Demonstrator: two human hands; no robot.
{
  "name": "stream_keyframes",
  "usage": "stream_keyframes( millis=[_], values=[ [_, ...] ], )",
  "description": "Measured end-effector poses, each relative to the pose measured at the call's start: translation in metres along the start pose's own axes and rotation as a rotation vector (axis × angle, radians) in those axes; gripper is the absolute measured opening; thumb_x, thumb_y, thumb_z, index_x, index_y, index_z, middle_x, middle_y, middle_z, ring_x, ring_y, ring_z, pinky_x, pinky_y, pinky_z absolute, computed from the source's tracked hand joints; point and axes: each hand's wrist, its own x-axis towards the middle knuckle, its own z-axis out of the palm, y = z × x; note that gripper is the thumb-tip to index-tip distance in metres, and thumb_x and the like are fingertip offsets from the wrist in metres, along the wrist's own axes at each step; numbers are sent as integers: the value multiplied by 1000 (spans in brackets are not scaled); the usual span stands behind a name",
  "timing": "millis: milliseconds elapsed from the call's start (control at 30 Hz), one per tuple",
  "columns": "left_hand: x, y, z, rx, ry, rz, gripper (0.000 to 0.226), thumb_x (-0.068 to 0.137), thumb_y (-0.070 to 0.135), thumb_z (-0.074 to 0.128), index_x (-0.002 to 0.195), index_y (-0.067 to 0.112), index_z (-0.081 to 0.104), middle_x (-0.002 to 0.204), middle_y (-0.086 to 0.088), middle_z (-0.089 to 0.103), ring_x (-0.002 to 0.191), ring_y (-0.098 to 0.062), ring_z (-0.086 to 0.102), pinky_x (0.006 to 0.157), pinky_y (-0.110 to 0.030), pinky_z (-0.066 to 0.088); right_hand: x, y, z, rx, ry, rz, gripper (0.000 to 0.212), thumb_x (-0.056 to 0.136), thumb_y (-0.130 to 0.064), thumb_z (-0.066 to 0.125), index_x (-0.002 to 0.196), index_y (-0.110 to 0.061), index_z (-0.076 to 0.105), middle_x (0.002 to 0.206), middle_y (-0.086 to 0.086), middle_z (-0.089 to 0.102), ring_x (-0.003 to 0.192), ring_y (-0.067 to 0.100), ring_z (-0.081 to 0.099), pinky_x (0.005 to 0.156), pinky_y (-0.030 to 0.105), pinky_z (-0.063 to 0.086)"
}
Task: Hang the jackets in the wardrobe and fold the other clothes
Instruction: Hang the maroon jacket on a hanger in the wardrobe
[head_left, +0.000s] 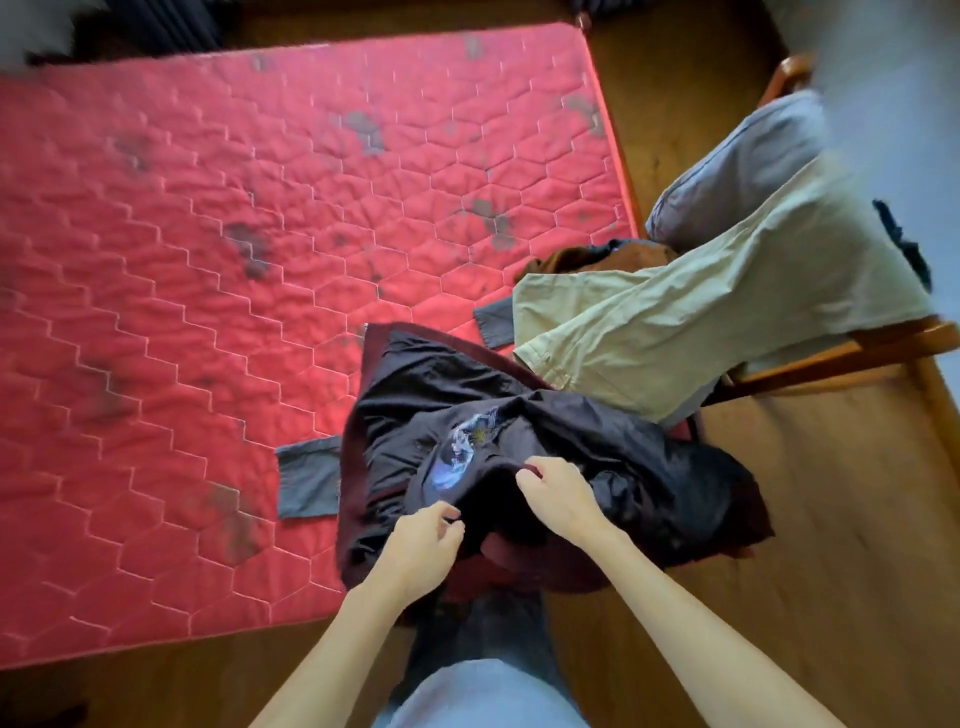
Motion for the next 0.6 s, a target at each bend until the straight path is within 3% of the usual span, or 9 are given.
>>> stream_keyframes(
  millis=[100, 200, 300, 367, 433, 467, 533, 600],
  values=[
    [-30, 13, -30, -220, 2, 4, 38, 101, 47, 48, 103, 15, 71, 94, 0, 76, 91, -18, 72, 92, -32, 51, -29, -63, -23, 237, 136, -81, 21, 78, -26, 45, 59, -19, 38, 57, -3, 37, 56, 12, 31, 56, 34, 25],
    [-54, 32, -72, -424, 39, -17, 59, 94, 68, 43, 96, 17, 73, 95, 2, 76, 89, -17, 72, 96, -39, 53, -58, -120, -39, 488, 213, -142, 18, 84, -17, 50, 67, -13, 53, 67, 3, 47, 65, 11, 41, 63, 33, 31],
    [-86, 50, -113, -653, -10, 118, 74, 75, 87, 50, 121, 32, 70, 121, 13, 71, 114, -9, 64, 106, -36, 48, -84, -158, -47, 677, 200, -156, 14, 82, -18, 52, 70, -13, 58, 75, 5, 56, 78, 20, 54, 76, 36, 43],
    [-109, 59, -135, -682, 20, 270, 63, 75, 75, 65, 125, 35, 66, 123, 15, 70, 117, -6, 64, 104, -30, 48, -100, -180, -52, 778, 184, -147, 15, 75, -24, 55, 65, -19, 65, 84, 8, 63, 91, 33, 61, 88, 46, 49],
    [-128, 65, -152, -676, 127, 389, 41, 78, 53, 78, 114, 35, 70, 108, 15, 76, 105, -6, 70, 90, -23, 53, -116, -201, -58, 862, 201, -193, 18, 77, -23, 57, 62, -24, 67, 89, 8, 65, 97, 31, 63, 91, 47, 49],
    [-137, 67, -160, -673, 209, 420, 38, 76, 48, 82, 110, 35, 70, 102, 16, 77, 100, -7, 72, 85, -22, 54, -123, -211, -62, 915, 196, -232, 21, 82, -17, 56, 63, -22, 65, 85, 7, 64, 89, 26, 63, 84, 43, 51],
    [-149, 70, -173, -639, 413, 437, 50, 68, 53, 86, 110, 35, 67, 99, 14, 76, 95, -4, 71, 83, -25, 56, -136, -227, -69, 1024, 139, -339, 22, 87, -4, 52, 69, -13, 60, 71, 5, 64, 70, 19, 63, 65, 33, 50],
    [-160, 70, -185, -589, 658, 445, 58, 65, 57, 86, 111, 32, 62, 97, 14, 73, 89, 1, 69, 80, -25, 56, -147, -242, -74, 1092, 63, -434, 17, 86, 2, 50, 78, -7, 61, 71, 7, 67, 67, 20, 65, 64, 30, 52]
  ],
)
